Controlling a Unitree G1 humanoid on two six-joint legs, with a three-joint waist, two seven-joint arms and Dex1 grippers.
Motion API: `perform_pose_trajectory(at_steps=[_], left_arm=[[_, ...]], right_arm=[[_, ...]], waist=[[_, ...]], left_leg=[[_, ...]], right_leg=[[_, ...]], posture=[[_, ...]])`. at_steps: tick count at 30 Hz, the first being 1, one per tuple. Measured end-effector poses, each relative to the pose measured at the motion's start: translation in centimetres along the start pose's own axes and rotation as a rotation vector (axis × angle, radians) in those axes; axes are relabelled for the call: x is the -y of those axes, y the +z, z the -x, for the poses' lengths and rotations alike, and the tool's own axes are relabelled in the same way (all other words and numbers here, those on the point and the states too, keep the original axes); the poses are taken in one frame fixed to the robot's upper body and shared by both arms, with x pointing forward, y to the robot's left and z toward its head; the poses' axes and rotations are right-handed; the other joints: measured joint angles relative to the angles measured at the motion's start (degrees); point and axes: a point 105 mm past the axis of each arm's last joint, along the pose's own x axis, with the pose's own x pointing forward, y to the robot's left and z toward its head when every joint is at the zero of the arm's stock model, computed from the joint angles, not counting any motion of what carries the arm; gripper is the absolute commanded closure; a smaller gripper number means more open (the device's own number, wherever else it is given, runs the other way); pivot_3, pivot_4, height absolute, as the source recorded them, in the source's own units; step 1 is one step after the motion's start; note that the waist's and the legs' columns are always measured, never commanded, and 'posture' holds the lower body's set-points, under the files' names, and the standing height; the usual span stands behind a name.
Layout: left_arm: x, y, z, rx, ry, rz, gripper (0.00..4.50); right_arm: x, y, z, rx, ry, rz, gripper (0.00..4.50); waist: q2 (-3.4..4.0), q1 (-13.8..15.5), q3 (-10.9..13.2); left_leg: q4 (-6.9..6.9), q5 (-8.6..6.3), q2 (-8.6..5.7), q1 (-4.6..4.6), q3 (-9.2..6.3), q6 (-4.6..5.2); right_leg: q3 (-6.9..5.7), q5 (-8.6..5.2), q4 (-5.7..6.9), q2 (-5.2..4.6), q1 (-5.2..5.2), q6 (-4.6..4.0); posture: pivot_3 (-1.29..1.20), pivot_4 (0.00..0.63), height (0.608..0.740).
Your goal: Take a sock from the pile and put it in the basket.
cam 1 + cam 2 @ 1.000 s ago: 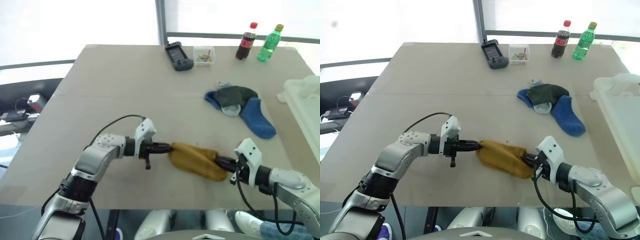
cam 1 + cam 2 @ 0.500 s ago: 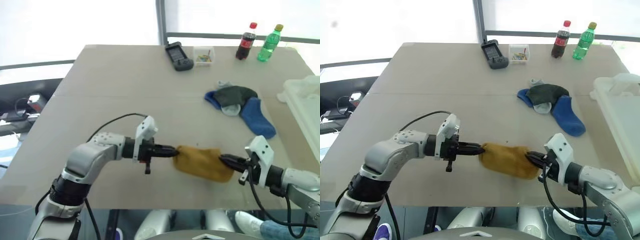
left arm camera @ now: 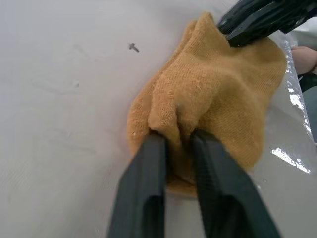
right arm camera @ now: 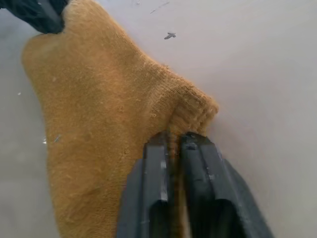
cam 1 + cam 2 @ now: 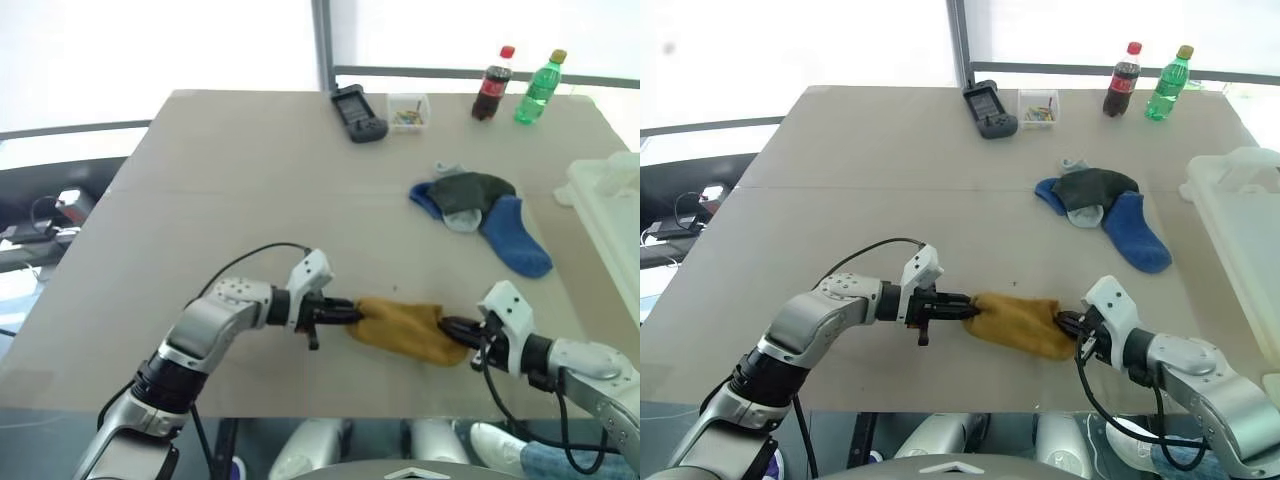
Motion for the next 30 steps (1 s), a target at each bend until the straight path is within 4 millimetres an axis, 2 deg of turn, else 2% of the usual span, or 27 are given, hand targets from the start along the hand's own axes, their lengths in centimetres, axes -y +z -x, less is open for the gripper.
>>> perform_pose_trajectory(at_steps=[2,3,4,10,15,16,17,19,20,22,25,29,30], left_arm=[[0.0,0.2,0.1,0.036,0.013,-0.002,1.86],[0.0,0.4,0.3,0.076,0.032,0.013,1.36],[0.0,0.6,0.5,0.096,0.04,0.024,1.33],[-0.1,1.5,3.3,0.16,0.097,0.076,1.33],[-0.3,1.0,3.1,0.145,0.113,0.125,1.33],[-0.4,1.0,2.9,0.139,0.117,0.128,1.33],[-0.6,0.9,2.7,0.132,0.122,0.128,1.33],[-0.9,0.8,1.6,0.121,0.124,0.151,1.33],[-0.9,0.7,1.2,0.116,0.121,0.163,1.33],[-1.0,0.9,0.6,0.099,0.117,0.164,1.33],[-1.1,0.8,0.3,0.087,0.117,0.164,1.33],[-1.3,0.7,-0.1,0.072,0.107,0.188,1.33],[-1.3,0.6,-0.2,0.07,0.104,0.196,1.82]], right_arm=[[0.3,0.2,-0.2,0.009,-0.022,0.028,2.08],[0.5,0.4,-0.1,0.02,-0.038,0.044,1.59],[0.6,0.5,0.0,0.027,-0.044,0.047,1.2],[-0.3,4.0,2.3,0.167,-0.049,0.172,1.2],[-0.6,4.6,2.6,0.196,-0.031,0.208,1.2],[-0.7,4.5,2.6,0.188,-0.024,0.217,1.79],[-0.8,4.4,2.5,0.179,-0.02,0.231,1.93],[-1.5,3.9,1.7,0.163,0.015,0.266,3.02],[-1.7,3.6,1.4,0.155,0.03,0.266,3.32],[-2.0,2.0,0.4,0.108,0.065,0.272,4.38],[-1.9,-0.4,-0.7,0.034,0.09,0.314,4.38],[-1.5,-0.8,-1.4,0.038,0.099,0.417,4.38],[-1.4,-0.9,-1.5,0.044,0.098,0.428,4.5]], waist=[[0.01,0.0,0.0],[0.01,0.0,0.0],[0.01,0.0,0.0],[0.0,0.0,0.0],[-0.01,0.1,0.0],[-0.01,0.1,0.0],[-0.01,0.1,0.0],[-0.02,0.1,0.0],[-0.02,0.0,0.0],[-0.06,0.0,0.0],[-0.07,0.1,-0.1],[-0.11,0.1,-0.2],[-0.18,0.1,-0.3]], left_leg=[[0.02,0.0,0.0,0.01,0.0,0.0],[0.03,0.0,0.0,0.0,0.0,0.0],[0.04,0.0,0.0,-0.02,-0.01,0.0],[0.02,-0.01,0.0,-0.06,-0.02,0.01],[0.07,-0.01,-0.01,-0.05,-0.02,0.01],[0.07,-0.01,-0.01,-0.05,-0.02,0.01],[0.07,-0.01,-0.01,-0.05,-0.02,0.01],[0.07,-0.01,-0.01,-0.05,-0.03,0.01],[0.09,-0.01,-0.01,-0.07,-0.02,0.01],[0.11,-0.01,-0.02,-0.06,-0.01,0.01],[0.12,-0.01,-0.03,-0.01,-0.01,0.01],[0.14,-0.02,-0.02,0.3,-0.06,0.0],[0.14,-0.02,-0.02,0.32,-0.06,0.0]], right_leg=[[0.0,0.0,0.04,0.0,0.0,0.01],[0.0,0.0,0.05,0.01,0.0,0.01],[0.01,0.0,0.05,0.01,-0.01,0.01],[-0.01,0.0,-0.03,0.02,-0.02,0.01],[-0.04,0.01,0.02,0.01,-0.01,0.01],[-0.04,0.01,0.02,0.01,-0.01,0.01],[-0.04,0.01,0.02,0.01,-0.01,0.01],[-0.04,0.01,0.0,0.01,-0.01,0.01],[-0.03,0.01,0.01,0.01,-0.02,0.01],[-0.03,0.01,0.01,0.01,-0.01,0.01],[-0.03,0.01,0.02,0.02,0.03,0.01],[-0.08,0.0,0.02,0.05,0.39,0.02],[-0.08,0.0,0.03,0.05,0.4,0.03]], posture=[[0.0,0.15,0.74],[0.0,0.15,0.74],[0.0,0.15,0.74],[0.0,0.15,0.74],[0.0,0.15,0.74],[0.0,0.15,0.74],[0.0,0.15,0.74],[0.0,0.15,0.74],[0.0,0.15,0.74],[0.0,0.15,0.74],[0.0,0.15,0.74],[0.0,0.15,0.74],[0.0,0.15,0.74]])
